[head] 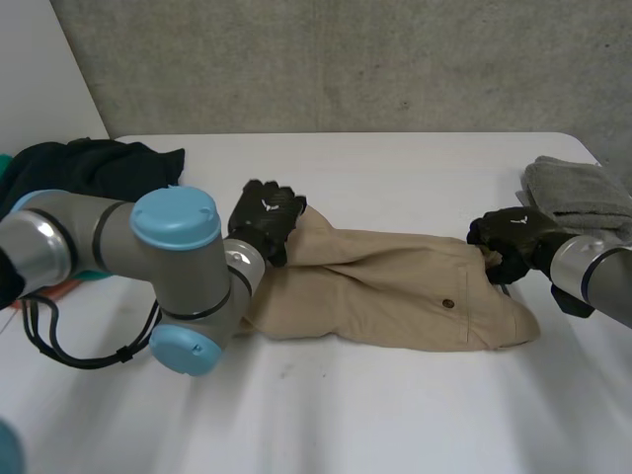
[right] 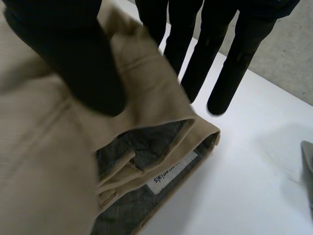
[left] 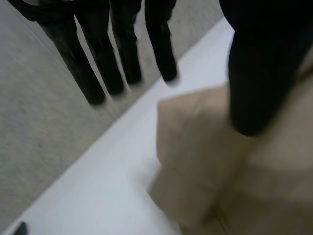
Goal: Fold the laundry.
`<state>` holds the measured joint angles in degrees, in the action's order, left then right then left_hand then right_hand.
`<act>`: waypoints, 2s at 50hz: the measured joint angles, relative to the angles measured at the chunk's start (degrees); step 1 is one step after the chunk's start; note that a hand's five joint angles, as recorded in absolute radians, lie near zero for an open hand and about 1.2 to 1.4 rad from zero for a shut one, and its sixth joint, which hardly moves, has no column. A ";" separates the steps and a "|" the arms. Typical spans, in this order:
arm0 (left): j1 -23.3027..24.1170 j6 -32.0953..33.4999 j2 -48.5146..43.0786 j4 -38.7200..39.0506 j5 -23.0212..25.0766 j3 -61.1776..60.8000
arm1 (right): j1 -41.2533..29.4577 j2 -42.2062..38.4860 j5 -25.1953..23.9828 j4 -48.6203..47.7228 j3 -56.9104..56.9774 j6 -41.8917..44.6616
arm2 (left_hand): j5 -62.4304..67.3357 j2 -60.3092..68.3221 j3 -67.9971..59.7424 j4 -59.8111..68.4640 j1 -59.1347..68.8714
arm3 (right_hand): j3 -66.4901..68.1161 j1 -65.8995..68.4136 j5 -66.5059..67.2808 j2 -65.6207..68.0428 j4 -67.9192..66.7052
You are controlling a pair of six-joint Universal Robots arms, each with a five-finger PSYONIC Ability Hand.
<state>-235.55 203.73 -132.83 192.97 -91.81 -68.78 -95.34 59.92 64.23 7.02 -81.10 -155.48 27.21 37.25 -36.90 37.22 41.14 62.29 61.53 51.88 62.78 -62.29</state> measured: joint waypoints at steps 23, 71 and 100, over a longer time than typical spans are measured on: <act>-4.27 0.11 -15.28 7.35 1.84 21.57 | -2.42 -12.75 9.45 -23.43 9.38 5.02 | 28.47 31.26 -31.25 31.38 26.31 | 5.86 2.61 4.70 4.81 -6.35; 3.50 -9.16 12.05 10.61 1.64 -13.06 | 5.67 0.83 2.80 -15.44 -15.39 9.32 | -24.13 -23.98 22.98 -24.11 -27.82 | 1.68 -5.03 0.27 1.23 -1.87; 1.75 -8.98 19.77 10.47 -3.46 -17.70 | -23.92 3.19 -4.68 -30.96 -14.53 31.71 | -24.13 -23.98 22.99 -24.11 -27.82 | 2.96 0.90 3.33 2.32 -3.01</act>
<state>-233.80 194.75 -113.05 203.44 -95.27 -86.48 -119.26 63.11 59.55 -23.94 -95.63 -123.77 3.08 13.28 -13.92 13.11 13.31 65.24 62.42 55.21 65.10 -65.30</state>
